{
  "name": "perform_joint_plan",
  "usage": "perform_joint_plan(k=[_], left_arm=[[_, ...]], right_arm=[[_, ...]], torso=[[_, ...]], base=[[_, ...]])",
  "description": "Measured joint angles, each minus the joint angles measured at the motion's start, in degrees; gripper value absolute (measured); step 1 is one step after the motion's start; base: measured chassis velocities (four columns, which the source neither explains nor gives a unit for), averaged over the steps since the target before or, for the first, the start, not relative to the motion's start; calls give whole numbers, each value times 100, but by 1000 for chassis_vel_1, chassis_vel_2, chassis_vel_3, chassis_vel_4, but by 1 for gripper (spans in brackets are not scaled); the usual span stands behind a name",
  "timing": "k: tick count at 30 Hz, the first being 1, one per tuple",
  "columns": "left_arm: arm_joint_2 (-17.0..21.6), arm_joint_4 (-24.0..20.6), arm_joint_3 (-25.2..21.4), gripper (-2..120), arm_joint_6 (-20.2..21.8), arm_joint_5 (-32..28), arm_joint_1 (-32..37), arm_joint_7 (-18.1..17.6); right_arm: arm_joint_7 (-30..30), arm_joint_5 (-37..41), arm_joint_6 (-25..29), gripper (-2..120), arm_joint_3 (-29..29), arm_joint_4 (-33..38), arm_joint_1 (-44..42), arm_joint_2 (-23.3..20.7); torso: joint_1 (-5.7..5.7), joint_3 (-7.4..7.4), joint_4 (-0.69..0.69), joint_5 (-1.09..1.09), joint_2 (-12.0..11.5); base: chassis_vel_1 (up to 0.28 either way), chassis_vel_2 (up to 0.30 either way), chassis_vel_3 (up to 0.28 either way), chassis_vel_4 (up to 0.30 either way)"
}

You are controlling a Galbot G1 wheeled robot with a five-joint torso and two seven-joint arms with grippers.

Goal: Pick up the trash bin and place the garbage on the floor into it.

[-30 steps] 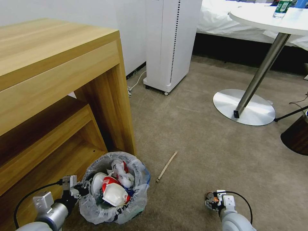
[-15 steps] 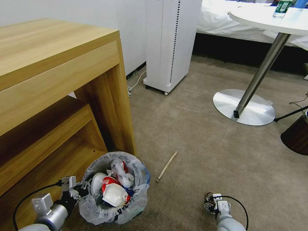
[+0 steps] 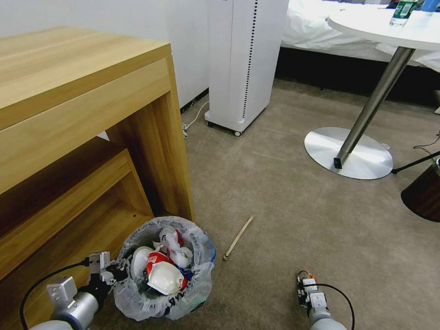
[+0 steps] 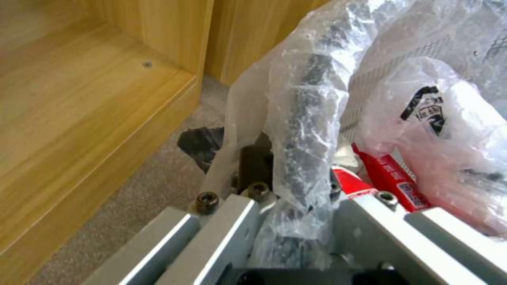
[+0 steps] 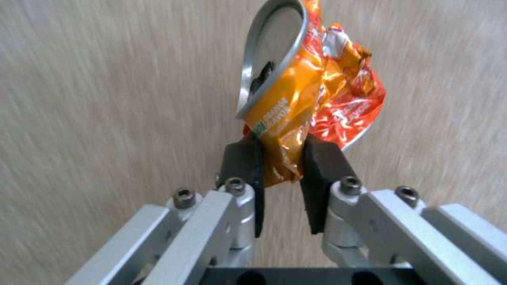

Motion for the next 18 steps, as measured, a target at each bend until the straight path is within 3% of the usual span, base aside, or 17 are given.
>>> perform_joint_plan(k=[8, 18], left_arm=[[-9, 83, 33, 1, 0, 9, -99, -5], [-13, 25, 15, 1, 5, 19, -62, -14]], right_arm=[[-236, -56, 367, 10, 488, 1211, -402, -304], [-591, -347, 961, 10, 413, 1952, -286, -532]], torso=[[0, 0, 0, -2, 0], [0, 0, -2, 1, 0]], base=[[0, 0, 0, 0], [0, 0, 0, 0]])
